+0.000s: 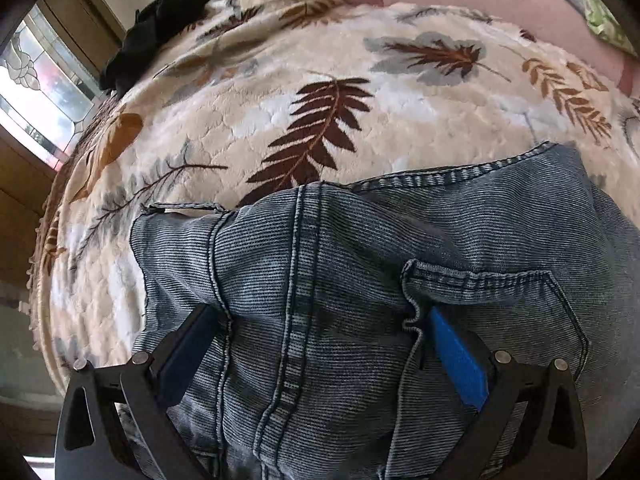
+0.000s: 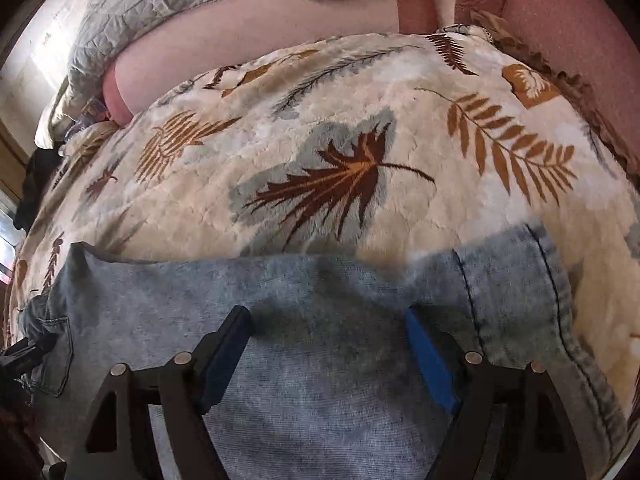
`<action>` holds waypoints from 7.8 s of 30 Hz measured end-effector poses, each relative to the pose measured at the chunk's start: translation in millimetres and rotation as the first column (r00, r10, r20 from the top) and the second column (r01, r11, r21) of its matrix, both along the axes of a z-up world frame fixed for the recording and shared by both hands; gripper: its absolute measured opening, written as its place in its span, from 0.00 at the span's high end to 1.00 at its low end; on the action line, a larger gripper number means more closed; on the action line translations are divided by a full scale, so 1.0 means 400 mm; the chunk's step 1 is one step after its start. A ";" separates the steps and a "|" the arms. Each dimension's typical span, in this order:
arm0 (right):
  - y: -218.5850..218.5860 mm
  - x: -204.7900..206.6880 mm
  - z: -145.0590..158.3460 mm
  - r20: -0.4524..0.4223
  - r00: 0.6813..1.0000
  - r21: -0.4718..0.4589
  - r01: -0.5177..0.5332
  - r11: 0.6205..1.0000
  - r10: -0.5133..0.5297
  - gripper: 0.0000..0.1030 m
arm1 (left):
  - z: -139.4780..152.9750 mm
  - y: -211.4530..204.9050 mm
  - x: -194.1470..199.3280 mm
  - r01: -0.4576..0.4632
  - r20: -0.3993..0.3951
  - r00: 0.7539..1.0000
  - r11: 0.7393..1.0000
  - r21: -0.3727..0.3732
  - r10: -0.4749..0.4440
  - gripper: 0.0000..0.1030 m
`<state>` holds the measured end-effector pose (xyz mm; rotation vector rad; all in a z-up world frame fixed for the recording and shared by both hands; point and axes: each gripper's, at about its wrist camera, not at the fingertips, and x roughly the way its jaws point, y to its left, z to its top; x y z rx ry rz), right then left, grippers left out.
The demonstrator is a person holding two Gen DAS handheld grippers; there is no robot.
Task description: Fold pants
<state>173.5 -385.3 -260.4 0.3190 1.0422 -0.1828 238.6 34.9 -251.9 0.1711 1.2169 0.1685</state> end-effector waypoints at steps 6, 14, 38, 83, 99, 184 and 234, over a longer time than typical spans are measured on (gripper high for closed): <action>0.006 -0.110 0.095 0.133 0.991 0.026 -0.027 0.999 0.023 0.21 | 0.093 -0.071 -0.101 0.071 0.068 0.995 0.996 0.059 -0.075 0.00; 0.002 -0.233 0.060 0.089 0.996 -0.006 -0.013 1.000 0.013 0.21 | 0.079 -0.268 -0.229 0.245 0.049 0.968 0.969 0.041 -0.247 0.00; -0.042 -0.327 0.128 0.200 0.979 0.029 -0.058 0.998 0.051 0.18 | 0.147 -0.324 -0.323 0.316 0.176 0.933 0.949 0.022 -0.315 0.00; -0.369 -0.471 -0.049 0.120 0.935 0.655 0.178 0.735 -0.333 0.16 | 0.039 -0.499 -0.255 0.409 0.045 0.912 0.913 -0.009 -0.408 0.00; -0.369 -0.393 -0.059 0.124 0.937 0.668 0.164 0.726 -0.326 0.73 | 0.055 -0.444 -0.249 0.368 0.050 0.930 0.926 -0.079 -0.365 0.00; 0.185 0.076 0.154 0.199 0.973 0.600 -0.218 0.769 0.120 0.79 | 0.074 -0.320 -0.278 0.530 0.168 0.846 0.762 -0.371 -0.506 0.05; 0.219 -0.280 0.123 0.338 0.918 0.387 -0.337 0.858 0.208 0.44 | 0.202 -0.273 -0.336 0.336 0.130 0.935 0.941 -0.033 -0.329 0.06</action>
